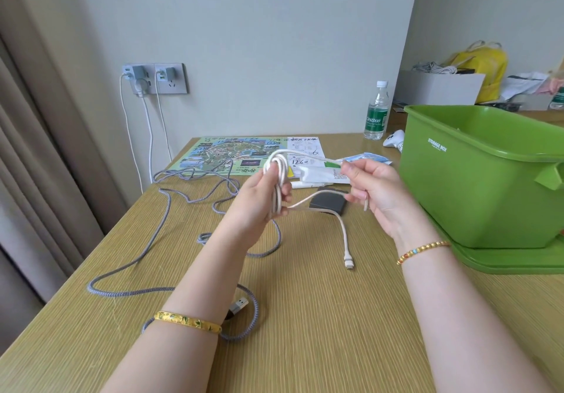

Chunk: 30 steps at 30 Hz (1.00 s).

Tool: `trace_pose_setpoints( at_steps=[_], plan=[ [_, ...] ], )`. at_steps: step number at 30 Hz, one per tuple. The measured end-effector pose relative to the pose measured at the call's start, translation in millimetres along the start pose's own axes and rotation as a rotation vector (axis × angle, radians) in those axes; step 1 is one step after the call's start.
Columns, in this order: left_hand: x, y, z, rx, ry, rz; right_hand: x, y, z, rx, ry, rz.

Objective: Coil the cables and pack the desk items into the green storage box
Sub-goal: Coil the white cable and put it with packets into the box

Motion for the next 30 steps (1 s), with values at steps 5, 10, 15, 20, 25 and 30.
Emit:
trace_pose_setpoints(
  at_steps=[5, 10, 15, 20, 25, 30],
  plan=[
    [11, 3, 1, 0.018, -0.223, -0.312, -16, -5, -6, -0.078, -0.121, 0.235],
    [9, 4, 2, 0.020, -0.275, -0.252, -36, -13, -21, -0.178, -0.417, 0.425],
    [0, 7, 7, 0.019, -0.219, -0.227, -42, -14, -27, -0.229, -0.538, 0.444],
    [1, 7, 11, 0.036, -0.113, -0.238, -47, -15, -32, -0.241, -0.600, 0.464],
    [13, 10, 13, 0.038, 0.031, -0.309, -49, -18, -31, -0.231, -0.573, 0.586],
    [28, 13, 8, 0.062, 0.379, -0.364, -38, -19, -18, -0.209, -0.332, 0.649]
  ],
)
Point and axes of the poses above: each hand's wrist, its own y-axis towards the middle knuckle, its own x-axis out of the back of the hand, z = x × y, the point moved 3 cm from there along y, towards the middle knuckle, and after that the axes turned 7 degrees about -x, right-handed, at the moved point
